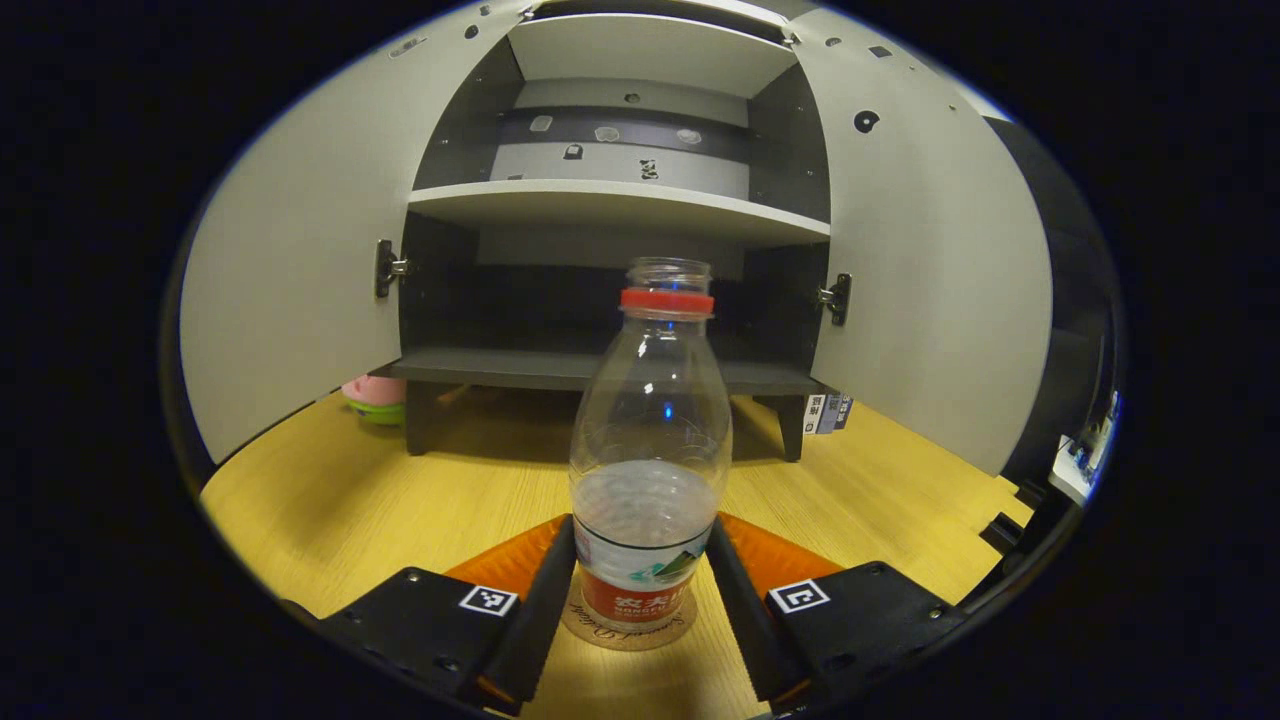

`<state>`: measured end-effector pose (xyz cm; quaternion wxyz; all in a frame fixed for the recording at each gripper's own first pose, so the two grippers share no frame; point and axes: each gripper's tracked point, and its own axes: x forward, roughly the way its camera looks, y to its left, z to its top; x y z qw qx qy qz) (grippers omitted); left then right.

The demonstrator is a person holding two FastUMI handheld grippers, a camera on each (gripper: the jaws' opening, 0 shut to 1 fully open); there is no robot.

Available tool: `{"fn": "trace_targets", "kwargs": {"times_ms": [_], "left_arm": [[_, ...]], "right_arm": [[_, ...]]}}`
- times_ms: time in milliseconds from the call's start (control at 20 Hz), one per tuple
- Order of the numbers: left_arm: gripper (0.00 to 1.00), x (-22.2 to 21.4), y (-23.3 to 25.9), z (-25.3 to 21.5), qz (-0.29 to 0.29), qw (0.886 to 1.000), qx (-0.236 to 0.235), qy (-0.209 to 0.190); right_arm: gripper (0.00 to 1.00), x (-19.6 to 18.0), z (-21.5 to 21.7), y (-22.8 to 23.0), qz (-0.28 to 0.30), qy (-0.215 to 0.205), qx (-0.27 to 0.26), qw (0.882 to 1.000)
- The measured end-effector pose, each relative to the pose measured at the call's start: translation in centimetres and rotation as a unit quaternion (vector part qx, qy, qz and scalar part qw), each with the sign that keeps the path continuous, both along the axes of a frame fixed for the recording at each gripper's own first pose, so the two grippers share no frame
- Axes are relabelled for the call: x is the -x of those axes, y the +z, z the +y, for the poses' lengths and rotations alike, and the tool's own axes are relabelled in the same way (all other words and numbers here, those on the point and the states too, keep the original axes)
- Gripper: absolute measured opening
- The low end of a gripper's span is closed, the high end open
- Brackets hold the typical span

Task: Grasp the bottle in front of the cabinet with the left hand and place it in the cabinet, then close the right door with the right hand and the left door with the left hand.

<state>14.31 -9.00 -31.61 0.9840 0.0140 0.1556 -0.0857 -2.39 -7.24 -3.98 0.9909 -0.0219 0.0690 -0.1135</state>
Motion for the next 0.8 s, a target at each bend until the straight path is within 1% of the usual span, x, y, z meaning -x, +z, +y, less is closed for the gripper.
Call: {"fn": "trace_targets", "kwargs": {"times_ms": [150, 400, 550, 650, 800], "left_arm": [[0.75, 0.1, 3.3, 1.3, -0.002, 1.0, -0.015, 0.004], [0.75, 0.6, 10.7, 3.8, -0.01, 1.0, -0.016, 0.017], [0.74, 0.7, 15.5, 4.8, -0.017, 1.0, -0.017, 0.013], [0.74, 0.6, 18.1, 4.9, -0.011, 1.0, -0.008, 0.006], [0.74, -0.6, 22.0, 4.9, -0.011, 1.0, 0.019, -0.006]], "right_arm": [[0.99, 0.3, 0.6, -0.7, 0.002, 0.013, -0.006, 1.0], [0.99, 0.1, 2.2, -0.9, -0.01, 0.041, -0.007, 0.999], [0.99, 0.0, 3.0, -1.4, -0.012, 0.055, -0.02, 0.998], [0.99, -0.1, 3.3, -1.8, -0.008, 0.063, -0.035, 0.997], [0.99, -0.2, 2.7, -2.1, -0.009, 0.063, -0.038, 0.997]]}}
